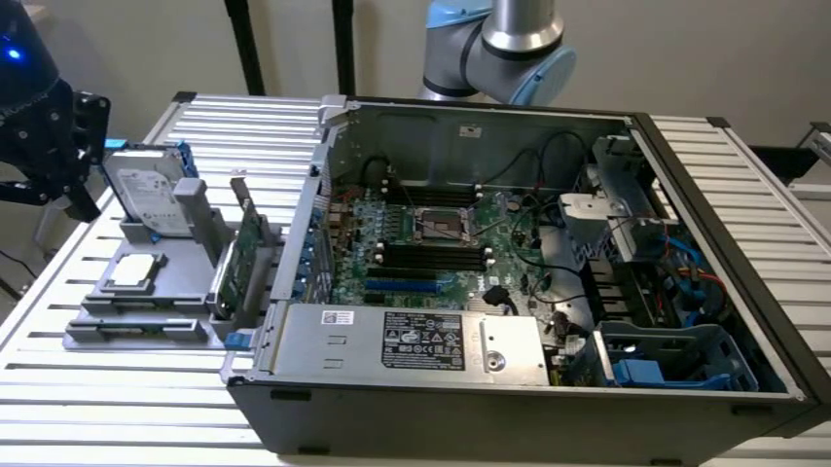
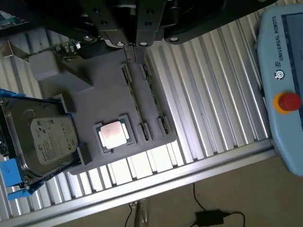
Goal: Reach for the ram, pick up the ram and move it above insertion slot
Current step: 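Pick up the ram and move it above insertion slot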
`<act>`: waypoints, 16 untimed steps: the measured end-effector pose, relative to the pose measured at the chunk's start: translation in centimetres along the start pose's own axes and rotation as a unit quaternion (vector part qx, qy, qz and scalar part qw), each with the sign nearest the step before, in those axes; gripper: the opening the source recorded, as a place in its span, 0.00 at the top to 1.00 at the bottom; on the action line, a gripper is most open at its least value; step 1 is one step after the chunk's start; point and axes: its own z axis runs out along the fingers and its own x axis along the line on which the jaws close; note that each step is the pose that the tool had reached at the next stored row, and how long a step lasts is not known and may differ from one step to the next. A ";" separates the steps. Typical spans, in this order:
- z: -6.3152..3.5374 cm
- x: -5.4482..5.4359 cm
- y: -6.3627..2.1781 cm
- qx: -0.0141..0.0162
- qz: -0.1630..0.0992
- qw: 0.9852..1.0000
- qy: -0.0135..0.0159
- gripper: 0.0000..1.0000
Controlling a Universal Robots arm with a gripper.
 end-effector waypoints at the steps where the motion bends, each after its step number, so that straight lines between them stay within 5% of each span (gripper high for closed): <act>1: 0.01 0.0 0.00 0.000 -0.009 1.000 0.000 0.89; 9: 0.12 0.0 -0.01 0.001 -0.082 0.997 0.003 0.89; 16: 0.26 0.0 -0.01 0.004 -0.145 0.989 0.005 0.89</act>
